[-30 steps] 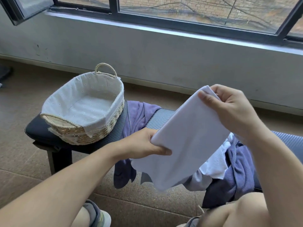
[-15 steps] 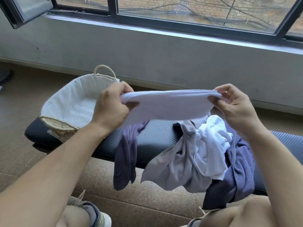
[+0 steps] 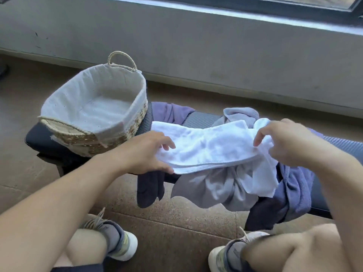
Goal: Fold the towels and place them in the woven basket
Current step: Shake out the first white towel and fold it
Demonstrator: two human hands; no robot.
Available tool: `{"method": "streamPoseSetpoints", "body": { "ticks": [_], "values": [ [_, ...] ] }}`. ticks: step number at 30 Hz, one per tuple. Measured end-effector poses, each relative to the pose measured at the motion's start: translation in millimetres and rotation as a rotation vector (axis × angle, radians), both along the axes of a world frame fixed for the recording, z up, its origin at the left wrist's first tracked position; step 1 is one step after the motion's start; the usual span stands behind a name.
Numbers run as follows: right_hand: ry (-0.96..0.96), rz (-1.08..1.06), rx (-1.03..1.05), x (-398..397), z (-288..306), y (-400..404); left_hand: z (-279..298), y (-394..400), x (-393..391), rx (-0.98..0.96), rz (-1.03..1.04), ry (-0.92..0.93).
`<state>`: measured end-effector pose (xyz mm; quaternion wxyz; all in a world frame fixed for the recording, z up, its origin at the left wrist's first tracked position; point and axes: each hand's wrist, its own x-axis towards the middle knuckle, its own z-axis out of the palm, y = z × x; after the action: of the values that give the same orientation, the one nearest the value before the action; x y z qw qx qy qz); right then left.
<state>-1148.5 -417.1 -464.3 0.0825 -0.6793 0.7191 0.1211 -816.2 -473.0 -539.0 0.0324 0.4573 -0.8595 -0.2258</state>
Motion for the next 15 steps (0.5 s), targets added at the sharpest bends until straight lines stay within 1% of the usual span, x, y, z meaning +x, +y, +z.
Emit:
{"method": "streamPoseSetpoints", "body": {
  "ticks": [1,2,3,4,5,6,7,9,10,12,15],
  "values": [
    [0.068,0.057,-0.087,2.4,0.6,-1.0,1.2,-2.6,2.9,-0.012,0.019,0.018],
    [0.080,0.111,-0.197,10.0,-2.0,-1.3,2.5,-4.7,5.7,-0.021,0.030,0.015],
    [0.000,0.162,-0.327,20.3,-7.0,-2.0,3.0,-6.8,8.7,-0.019,0.035,0.001],
    [-0.151,0.202,-0.430,36.3,-13.3,-1.5,3.8,-7.6,11.1,-0.009,0.033,-0.015],
    [-0.305,0.240,-0.488,54.7,-20.0,-0.6,4.2,-7.9,13.1,0.000,0.029,-0.032],
    [-0.410,0.298,-0.491,73.1,-27.6,-0.2,4.7,-7.7,14.4,-0.003,0.029,-0.051],
    [-0.458,0.365,-0.424,90.4,-35.9,0.3,5.0,-7.7,15.1,-0.018,0.034,-0.070],
    [-0.448,0.501,-0.280,118.5,-56.9,2.3,6.1,-7.0,15.2,-0.061,0.046,-0.084],
    [-0.439,0.553,-0.266,129.5,-68.2,4.5,6.0,-6.6,15.5,-0.075,0.049,-0.079],
    [-0.439,0.579,-0.302,146.9,-86.9,7.8,4.1,-7.0,18.8,-0.081,0.062,-0.057],
    [-0.414,0.554,-0.369,161.5,-105.7,9.3,0.3,-10.3,24.9,-0.098,0.088,-0.028]
  ]
}}
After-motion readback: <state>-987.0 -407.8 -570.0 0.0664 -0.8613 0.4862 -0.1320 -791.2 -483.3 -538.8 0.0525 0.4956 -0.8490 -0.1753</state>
